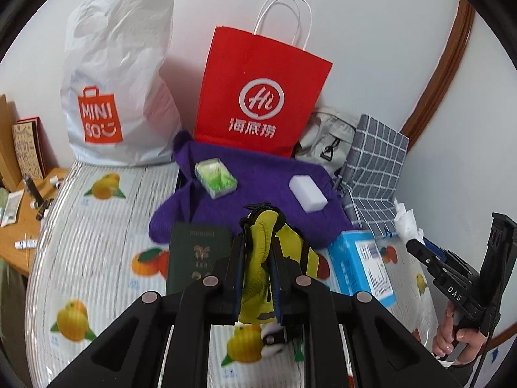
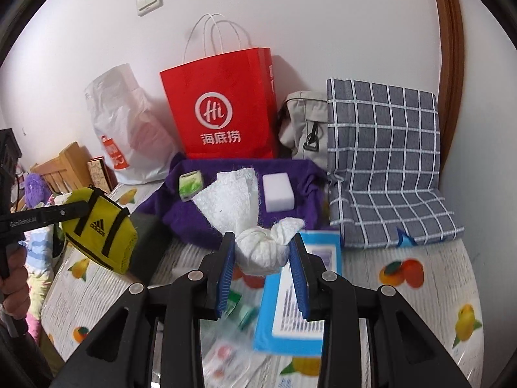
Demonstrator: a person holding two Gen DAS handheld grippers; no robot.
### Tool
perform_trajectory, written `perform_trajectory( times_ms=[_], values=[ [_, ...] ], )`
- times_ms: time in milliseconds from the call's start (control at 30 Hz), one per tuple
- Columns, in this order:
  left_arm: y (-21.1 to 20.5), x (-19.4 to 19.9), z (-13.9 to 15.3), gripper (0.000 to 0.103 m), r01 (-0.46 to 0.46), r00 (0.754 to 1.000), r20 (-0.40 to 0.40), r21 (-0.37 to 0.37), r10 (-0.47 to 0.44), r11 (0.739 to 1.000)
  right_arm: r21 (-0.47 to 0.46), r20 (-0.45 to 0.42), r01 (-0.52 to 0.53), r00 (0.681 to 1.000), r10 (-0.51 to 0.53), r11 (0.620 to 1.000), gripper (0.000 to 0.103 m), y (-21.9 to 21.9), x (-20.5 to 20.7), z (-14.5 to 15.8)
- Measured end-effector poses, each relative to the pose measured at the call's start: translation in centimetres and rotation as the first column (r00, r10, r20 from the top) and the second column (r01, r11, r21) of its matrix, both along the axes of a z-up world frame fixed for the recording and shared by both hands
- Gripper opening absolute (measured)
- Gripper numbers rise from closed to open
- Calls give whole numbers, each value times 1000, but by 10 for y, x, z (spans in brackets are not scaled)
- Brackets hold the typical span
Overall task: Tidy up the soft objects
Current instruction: 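Lower the cloth in the right tool while the left tool lowers the pouch over the purple towel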
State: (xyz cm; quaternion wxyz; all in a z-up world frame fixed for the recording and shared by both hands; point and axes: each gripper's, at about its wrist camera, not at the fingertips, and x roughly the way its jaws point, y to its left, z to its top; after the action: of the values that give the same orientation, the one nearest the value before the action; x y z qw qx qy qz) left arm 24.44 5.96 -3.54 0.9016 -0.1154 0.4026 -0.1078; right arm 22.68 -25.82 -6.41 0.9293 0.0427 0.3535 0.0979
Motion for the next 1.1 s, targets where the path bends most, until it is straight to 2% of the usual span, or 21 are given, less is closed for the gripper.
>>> perform_trajectory(
  times_ms=[300,433,667,833,933,1033,1100],
  values=[
    [3,52,14,14,-49,999,20,19,49,999,0,6,-6,1000,6,1000,33,4,55,6],
    [-1,78,15,14,-59,998,22,23,58,998,46,-5,-29,1000,30,999,33,9,80,8],
    [-3,118,-1,14,-73,997,-11,11,73,997,40,-24,-41,999,42,998,33,13,123,3],
    [-2,140,-31,14,-96,994,-51,39,98,995,58,-91,-63,994,68,996,34,10,151,-25],
    [0,153,-44,14,-84,992,-90,29,86,996,55,-143,-68,987,75,996,34,10,164,-47],
    [0,159,-53,14,-80,990,-114,31,83,996,18,-215,-75,974,77,997,34,11,175,-65],
    [0,162,-59,14,-79,988,-129,39,84,996,40,-260,-95,960,102,995,34,10,180,-76]
  ],
)
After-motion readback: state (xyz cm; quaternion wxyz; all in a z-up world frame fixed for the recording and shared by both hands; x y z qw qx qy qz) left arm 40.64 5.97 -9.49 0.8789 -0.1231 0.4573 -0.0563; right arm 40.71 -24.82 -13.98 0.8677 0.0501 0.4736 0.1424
